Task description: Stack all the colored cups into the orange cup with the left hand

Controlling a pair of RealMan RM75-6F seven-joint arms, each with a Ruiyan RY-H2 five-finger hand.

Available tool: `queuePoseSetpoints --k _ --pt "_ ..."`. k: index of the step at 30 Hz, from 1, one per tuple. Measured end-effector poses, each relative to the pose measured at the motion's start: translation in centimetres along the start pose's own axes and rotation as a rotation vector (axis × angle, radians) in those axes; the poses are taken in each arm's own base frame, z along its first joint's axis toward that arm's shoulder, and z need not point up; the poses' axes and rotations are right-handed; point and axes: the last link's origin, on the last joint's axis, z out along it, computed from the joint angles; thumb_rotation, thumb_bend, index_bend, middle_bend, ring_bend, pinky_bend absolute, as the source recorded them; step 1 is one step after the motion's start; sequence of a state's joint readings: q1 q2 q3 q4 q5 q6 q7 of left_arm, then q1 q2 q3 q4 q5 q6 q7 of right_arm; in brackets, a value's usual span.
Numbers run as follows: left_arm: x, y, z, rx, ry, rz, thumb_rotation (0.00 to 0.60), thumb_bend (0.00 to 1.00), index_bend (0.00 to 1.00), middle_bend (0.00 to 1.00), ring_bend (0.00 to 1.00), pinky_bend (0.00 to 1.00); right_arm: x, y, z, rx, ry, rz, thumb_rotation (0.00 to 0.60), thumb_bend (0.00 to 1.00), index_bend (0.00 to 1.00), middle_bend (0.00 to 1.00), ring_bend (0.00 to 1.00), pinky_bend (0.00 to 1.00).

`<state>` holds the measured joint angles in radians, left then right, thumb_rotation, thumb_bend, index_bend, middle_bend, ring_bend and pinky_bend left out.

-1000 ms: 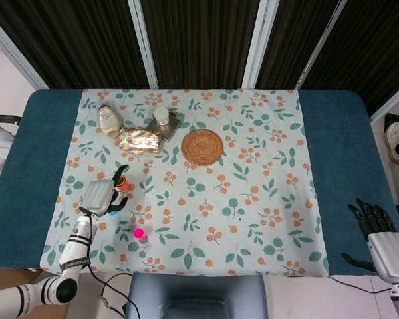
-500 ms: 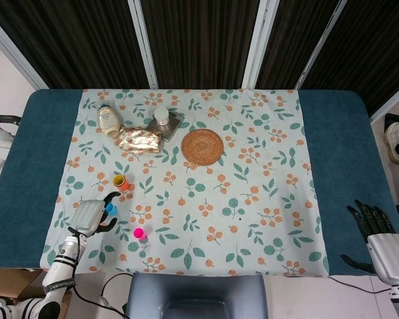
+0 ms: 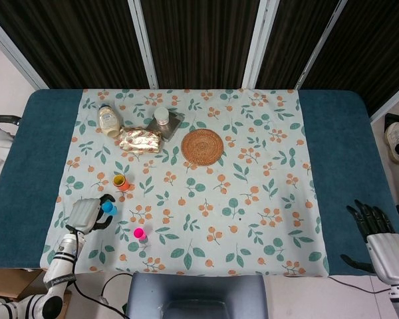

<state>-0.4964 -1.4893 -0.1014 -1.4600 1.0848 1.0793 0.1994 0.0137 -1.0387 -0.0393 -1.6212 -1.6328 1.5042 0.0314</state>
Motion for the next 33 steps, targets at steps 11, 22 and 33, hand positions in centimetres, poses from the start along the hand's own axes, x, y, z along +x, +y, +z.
queuePoseSetpoints --k 11,22,33 --pt "0.1 -0.5 0.7 0.011 0.005 -0.002 0.6 0.35 0.55 1.0 1.0 1.0 -0.1 0.0 0.1 -0.003 -0.002 -0.005 0.6 0.19 0.0 0.0 0.0 0.0" --pt "2.0 0.7 1.3 -0.016 0.056 -0.025 0.6 0.35 0.59 1.0 1.0 1.0 -0.2 -0.1 0.0 0.0 -0.004 -0.006 0.6 0.19 0.0 0.0 0.0 0.0" --pt "6.3 6.4 5.0 -0.086 0.171 -0.001 0.6 0.35 0.59 1.0 1.0 1.0 -0.2 0.0 0.3 -0.007 -0.003 -0.011 0.6 0.19 0.0 0.0 0.0 0.0"
